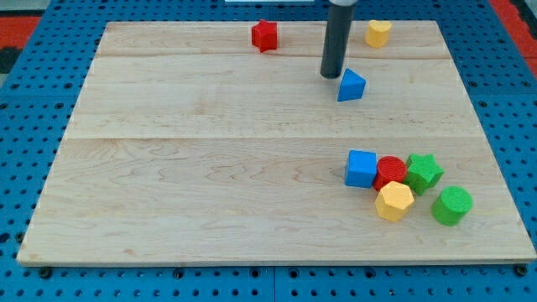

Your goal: Move the triangle into the group of blocks

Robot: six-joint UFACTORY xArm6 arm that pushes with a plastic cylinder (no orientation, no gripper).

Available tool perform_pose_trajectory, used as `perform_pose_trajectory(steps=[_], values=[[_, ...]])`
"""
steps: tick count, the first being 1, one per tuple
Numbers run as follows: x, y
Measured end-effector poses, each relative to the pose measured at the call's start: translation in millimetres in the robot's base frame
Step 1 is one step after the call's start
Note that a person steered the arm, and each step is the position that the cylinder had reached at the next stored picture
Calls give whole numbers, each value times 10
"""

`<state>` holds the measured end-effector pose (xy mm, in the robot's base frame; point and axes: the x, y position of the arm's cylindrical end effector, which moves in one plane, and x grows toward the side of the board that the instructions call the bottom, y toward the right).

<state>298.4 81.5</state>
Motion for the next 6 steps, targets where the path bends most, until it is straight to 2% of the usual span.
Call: perform_pose_trajectory(steps=[1,2,5,6], values=[[18,-6],[425,642],[1551,732],[1546,697]])
